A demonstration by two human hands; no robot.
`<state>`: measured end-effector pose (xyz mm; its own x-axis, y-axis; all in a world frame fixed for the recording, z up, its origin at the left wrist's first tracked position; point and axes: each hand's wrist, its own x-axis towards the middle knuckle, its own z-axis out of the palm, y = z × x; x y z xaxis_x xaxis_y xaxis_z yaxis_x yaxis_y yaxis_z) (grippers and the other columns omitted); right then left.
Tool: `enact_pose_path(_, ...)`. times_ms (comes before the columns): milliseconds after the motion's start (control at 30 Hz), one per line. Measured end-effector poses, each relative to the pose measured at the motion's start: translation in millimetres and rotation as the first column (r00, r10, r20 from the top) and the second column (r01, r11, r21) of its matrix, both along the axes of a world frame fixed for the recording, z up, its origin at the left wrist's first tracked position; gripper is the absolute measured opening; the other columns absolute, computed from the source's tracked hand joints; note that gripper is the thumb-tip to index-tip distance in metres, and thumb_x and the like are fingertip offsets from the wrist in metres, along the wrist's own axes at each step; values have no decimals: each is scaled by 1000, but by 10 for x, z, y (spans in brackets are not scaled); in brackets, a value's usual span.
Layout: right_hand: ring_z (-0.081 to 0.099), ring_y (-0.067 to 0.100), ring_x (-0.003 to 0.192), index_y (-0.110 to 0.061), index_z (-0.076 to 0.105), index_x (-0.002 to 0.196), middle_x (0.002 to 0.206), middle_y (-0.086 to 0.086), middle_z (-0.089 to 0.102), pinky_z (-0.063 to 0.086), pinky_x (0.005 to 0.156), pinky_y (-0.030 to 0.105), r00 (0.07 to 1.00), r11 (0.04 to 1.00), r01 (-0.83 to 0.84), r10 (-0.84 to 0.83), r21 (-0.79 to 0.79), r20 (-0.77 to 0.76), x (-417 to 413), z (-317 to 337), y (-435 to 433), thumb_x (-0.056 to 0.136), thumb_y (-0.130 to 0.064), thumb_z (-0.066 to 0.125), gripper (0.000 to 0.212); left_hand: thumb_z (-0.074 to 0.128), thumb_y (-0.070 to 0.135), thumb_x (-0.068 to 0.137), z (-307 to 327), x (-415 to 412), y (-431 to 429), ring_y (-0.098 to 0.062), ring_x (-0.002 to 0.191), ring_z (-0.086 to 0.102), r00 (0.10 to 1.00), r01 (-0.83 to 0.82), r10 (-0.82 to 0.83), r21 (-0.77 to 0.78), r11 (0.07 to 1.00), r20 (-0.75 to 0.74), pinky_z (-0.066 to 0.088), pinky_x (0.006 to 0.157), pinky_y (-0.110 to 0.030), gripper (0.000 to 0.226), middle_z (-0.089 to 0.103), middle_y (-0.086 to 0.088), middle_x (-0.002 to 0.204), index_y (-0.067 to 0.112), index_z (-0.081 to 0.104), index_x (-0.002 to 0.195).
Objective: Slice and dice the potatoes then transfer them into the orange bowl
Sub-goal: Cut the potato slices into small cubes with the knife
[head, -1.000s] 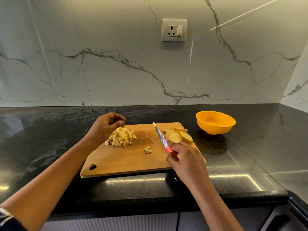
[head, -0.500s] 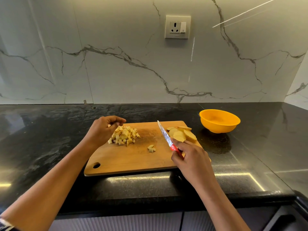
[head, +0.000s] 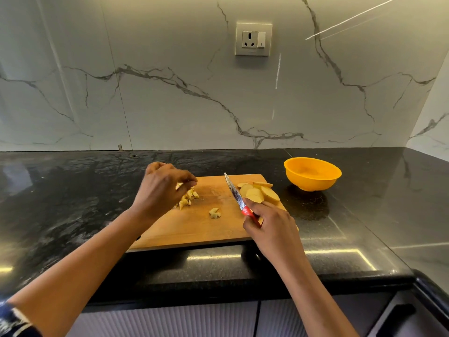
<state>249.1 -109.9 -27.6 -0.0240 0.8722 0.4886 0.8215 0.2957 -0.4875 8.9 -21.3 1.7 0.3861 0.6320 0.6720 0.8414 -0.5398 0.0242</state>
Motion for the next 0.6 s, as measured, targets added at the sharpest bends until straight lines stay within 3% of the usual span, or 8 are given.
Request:
enact_pose_path(100, 48, 6, 84, -32, 50, 137, 112, -7, 64, 38, 65, 17, 1000, 1000, 0, 0, -3, -4, 1, 4, 2, 93, -29, 56, 44, 37, 63, 83, -79, 278, -58, -10, 123, 45, 964, 55, -129, -303, 951, -232, 30, 105, -42, 52, 53, 12, 131, 35, 60, 120)
enact_pose_path(167, 50, 7, 86, -32, 49, 138, 113, -6, 64, 40, 70, 20, 1000, 1000, 2, -2, -10, -2, 3, 4, 2, 94, -30, 55, 44, 41, 60, 86, -111, 375, -58, -4, 126, 40, 939, 49, -180, -403, 914, -294, 22, 107, -37, 44, 51, 17, 132, 39, 58, 121)
enact_pose_path(233, 47, 4, 85, -32, 48, 138, 114, -7, 63, 37, 69, 18, 1000, 1000, 2, -2, -10, 1, -2, 1, 4, 94, -31, 55, 44, 50, 49, 90, -57, 338, 6, -3, 119, 45, 945, 43, -151, -347, 937, -289, 18, 106, -34, 29, 57, 18, 123, 38, 62, 114)
enact_pose_path(367, 49, 6, 83, -32, 49, 138, 112, -8, 64, 38, 66, 13, 1000, 1000, -2, 2, -1, -4, 1, -14, 16, 94, -31, 57, 45, 53, 46, 90, 56, 55, 170, -8, 111, 50, 920, -67, -22, -211, 975, -391, 20, 102, -34, 24, 61, 16, 115, 37, 64, 109)
enact_pose_path(433, 47, 4, 83, -32, 49, 138, 113, -8, 64, 35, 63, 10, 1000, 1000, -6, 6, -1, 1, 5, -16, 19, 94, -31, 56, 45, 60, 36, 89, 87, -50, 196, -13, 107, 55, 954, -43, -4, -150, 988, -300, 27, 97, -39, 18, 65, 11, 110, 33, 68, 105)
enact_pose_path(533, 47, 4, 84, -32, 48, 139, 111, -9, 63, 34, 63, 12, 1000, 1000, -8, 8, 1, 11, 12, -13, 25, 94, -32, 56, 45, 68, 20, 84, 119, -239, 211, -18, 85, 63, 995, -4, -3, -69, 998, -100, 37, 79, -39, 14, 71, 7, 90, 29, 73, 94)
enact_pose_path(600, 46, 3, 84, -32, 48, 139, 111, -9, 63, 33, 63, 12, 1000, 1000, -10, 10, 1, 14, 7, -13, 24, 94, -31, 56, 45, 65, 23, 88, 137, -325, 194, -19, 78, 64, 997, -68, 66, -41, 997, -39, 40, 77, -40, 16, 71, 6, 83, 28, 71, 101)
